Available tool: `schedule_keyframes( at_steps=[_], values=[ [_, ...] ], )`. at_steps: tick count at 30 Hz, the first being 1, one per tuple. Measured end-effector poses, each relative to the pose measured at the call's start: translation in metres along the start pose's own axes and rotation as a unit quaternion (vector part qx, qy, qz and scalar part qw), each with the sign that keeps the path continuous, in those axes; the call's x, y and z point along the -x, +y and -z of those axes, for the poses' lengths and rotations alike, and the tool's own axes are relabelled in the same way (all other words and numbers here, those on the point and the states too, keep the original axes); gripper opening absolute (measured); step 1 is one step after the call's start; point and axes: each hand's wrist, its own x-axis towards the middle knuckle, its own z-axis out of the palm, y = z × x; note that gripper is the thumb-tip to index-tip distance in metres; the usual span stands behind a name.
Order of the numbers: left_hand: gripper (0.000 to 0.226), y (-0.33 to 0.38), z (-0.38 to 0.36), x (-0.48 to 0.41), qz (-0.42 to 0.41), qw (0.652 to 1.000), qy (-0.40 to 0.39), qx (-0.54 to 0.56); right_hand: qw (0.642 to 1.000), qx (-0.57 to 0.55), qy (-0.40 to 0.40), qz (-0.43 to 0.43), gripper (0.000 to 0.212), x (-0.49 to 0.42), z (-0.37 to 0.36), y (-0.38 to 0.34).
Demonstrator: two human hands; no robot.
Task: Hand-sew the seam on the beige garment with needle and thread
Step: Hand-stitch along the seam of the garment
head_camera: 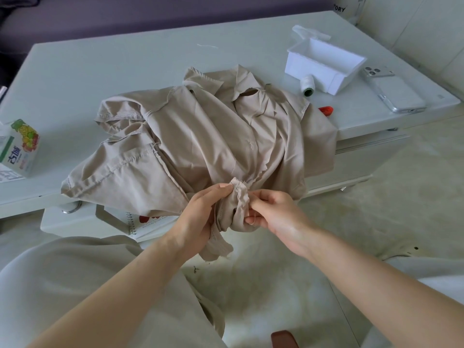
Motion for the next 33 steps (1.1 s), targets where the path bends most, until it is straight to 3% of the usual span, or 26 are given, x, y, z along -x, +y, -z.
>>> schedule_keyframes(
  at_steps=[7, 14, 28, 30, 33],
  values=[
    [0.026, 0.000, -0.003, 0.001, 0.006, 1.000, 0.009, -0.007, 0.999, -0.023, -0.027, -0.004, 0.014, -0.002, 0.000, -0.005],
    [0.036, 0.005, -0.006, 0.005, 0.015, 0.999, 0.045, -0.012, 0.999, 0.026, -0.013, 0.021, 0.011, -0.004, -0.007, -0.005],
    [0.038, 0.000, -0.005, 0.002, 0.030, 0.999, 0.018, -0.005, 0.999, 0.032, -0.010, 0.024, 0.006, -0.005, -0.009, -0.009],
    [0.035, 0.000, -0.004, 0.001, 0.023, 0.999, 0.027, -0.014, 0.998, 0.064, 0.004, 0.029, 0.011, -0.006, -0.009, -0.008],
    [0.025, 0.002, -0.005, 0.001, 0.011, 0.999, 0.032, -0.015, 0.968, 0.207, 0.071, 0.124, 0.012, -0.008, -0.007, -0.007]
  ],
)
